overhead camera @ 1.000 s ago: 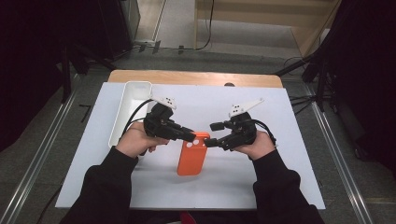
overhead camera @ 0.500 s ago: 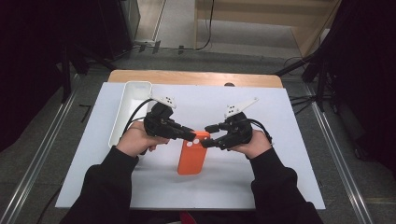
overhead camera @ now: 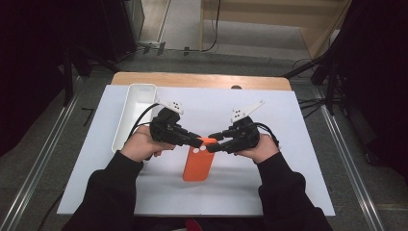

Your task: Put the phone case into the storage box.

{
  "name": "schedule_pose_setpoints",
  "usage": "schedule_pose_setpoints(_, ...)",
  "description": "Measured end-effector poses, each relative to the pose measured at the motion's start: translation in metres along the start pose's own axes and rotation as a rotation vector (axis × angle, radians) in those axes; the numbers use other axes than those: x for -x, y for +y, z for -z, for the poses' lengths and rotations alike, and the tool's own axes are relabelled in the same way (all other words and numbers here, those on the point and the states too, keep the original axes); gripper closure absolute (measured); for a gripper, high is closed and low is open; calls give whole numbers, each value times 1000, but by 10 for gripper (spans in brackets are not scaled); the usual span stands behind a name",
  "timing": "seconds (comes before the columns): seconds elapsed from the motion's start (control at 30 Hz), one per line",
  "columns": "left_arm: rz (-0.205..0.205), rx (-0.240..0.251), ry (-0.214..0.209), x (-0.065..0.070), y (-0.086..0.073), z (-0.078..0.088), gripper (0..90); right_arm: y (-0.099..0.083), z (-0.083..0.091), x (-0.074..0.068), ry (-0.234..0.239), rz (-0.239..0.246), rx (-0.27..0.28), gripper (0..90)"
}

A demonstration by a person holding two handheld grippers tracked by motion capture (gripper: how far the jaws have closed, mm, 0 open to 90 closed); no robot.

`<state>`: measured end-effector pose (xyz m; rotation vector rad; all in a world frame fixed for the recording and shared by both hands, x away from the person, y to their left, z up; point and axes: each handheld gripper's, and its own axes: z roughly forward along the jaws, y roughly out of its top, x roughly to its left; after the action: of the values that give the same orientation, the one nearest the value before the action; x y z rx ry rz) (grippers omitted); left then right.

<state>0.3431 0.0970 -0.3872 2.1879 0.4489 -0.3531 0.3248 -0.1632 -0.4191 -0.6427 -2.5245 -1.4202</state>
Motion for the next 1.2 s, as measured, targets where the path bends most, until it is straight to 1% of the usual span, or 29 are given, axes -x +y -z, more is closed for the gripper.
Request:
schedule_pose_setpoints(0.1, 15, 1, -14, 0, 1, 0, 764, 0, 0, 0, 15, 6, -1, 582)
schedule_pose_setpoints(0.13, 14, 3, -20, 0, 1, 0, 764, 0, 0, 0, 29, 11, -2, 602)
schedule_pose_setpoints(0.17, 11, 0, -20, 1, 1, 0, 764, 0, 0, 0, 29, 17, 2, 622)
schedule_pose_setpoints(0.3, -4, -8, -25, 1, 1, -2, 764, -2, -1, 2, 43, 33, 1, 656)
schedule_pose_setpoints(0.4, -14, 1, -28, 1, 1, -1, 763, -2, 0, 2, 56, 29, -1, 681)
schedule_pose_setpoints(0.43, -18, 1, -27, 1, 1, -1, 763, -2, 0, 1, 53, 32, -2, 686)
schedule_pose_setpoints(0.53, -30, 14, -30, 2, 0, 2, 756, 1, 0, -2, 40, 38, -11, 705)
schedule_pose_setpoints(0.6, -33, 25, -34, 2, 0, 3, 747, 3, 1, -5, 41, 38, -19, 719)
schedule_pose_setpoints(0.73, -40, 31, -45, 2, 0, 4, 728, 5, 1, -8, 64, 41, -33, 737)
schedule_pose_setpoints(0.8, -35, 31, -49, 2, 0, 4, 723, 5, 1, -7, 75, 36, -36, 739)
schedule_pose_setpoints(0.9, -56, 37, -46, 2, -1, 4, 714, 6, 2, -8, 92, 15, -50, 741)
schedule_pose_setpoints(0.97, -51, 42, -47, 3, -1, 4, 705, 7, 3, -8, 94, 5, -54, 742)
schedule_pose_setpoints(1.03, -55, 40, -48, 3, -1, 4, 696, 7, 3, -9, 95, -3, -62, 743)
schedule_pose_setpoints(1.07, -58, 43, -47, 3, -1, 4, 680, 8, 3, -9, 98, -6, -67, 743)
schedule_pose_setpoints(1.13, -50, 44, -52, 3, 0, 4, 628, 8, 2, -9, 93, -4, -72, 743)
schedule_pose_setpoints(1.2, -41, 40, -51, 4, 0, 3, 529, 7, 2, -9, 94, -12, -75, 743)
